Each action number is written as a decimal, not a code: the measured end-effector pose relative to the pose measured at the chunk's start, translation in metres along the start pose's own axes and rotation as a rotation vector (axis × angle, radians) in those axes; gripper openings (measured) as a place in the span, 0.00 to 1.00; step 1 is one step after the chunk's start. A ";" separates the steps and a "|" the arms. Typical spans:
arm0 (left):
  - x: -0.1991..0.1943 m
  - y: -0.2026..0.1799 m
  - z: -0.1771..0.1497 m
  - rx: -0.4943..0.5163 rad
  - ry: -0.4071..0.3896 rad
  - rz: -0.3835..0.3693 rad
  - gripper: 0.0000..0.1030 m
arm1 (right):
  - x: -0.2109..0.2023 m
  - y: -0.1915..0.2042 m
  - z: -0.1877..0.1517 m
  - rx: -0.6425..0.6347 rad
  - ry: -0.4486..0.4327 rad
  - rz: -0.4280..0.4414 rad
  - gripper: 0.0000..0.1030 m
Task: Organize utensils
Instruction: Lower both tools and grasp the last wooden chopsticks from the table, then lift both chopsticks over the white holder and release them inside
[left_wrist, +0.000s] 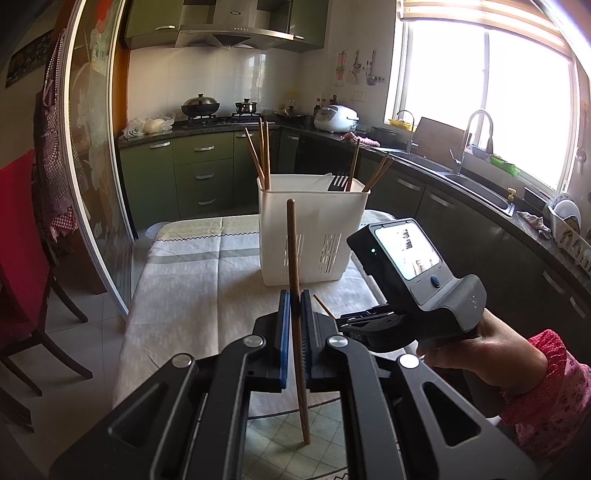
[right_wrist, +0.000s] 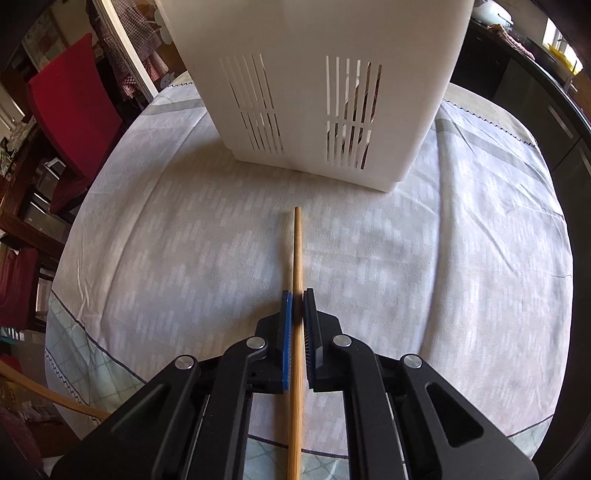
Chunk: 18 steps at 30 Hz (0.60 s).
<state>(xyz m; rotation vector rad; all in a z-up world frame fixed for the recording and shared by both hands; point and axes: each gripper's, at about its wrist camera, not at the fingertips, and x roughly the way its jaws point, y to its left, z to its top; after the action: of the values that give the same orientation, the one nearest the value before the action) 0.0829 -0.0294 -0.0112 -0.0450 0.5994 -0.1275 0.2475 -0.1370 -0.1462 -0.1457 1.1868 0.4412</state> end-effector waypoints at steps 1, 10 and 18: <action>0.000 0.000 0.000 0.000 0.001 -0.001 0.05 | -0.008 -0.001 -0.001 0.002 -0.020 0.008 0.07; -0.003 0.000 0.002 -0.003 -0.010 -0.006 0.05 | -0.105 -0.007 -0.022 0.008 -0.247 0.082 0.07; -0.005 0.000 0.004 0.004 -0.015 0.007 0.05 | -0.164 -0.026 -0.055 0.029 -0.386 0.127 0.07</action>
<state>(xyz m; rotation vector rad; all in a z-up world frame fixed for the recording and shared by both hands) 0.0805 -0.0287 -0.0052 -0.0402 0.5842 -0.1217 0.1613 -0.2207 -0.0193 0.0407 0.8250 0.5361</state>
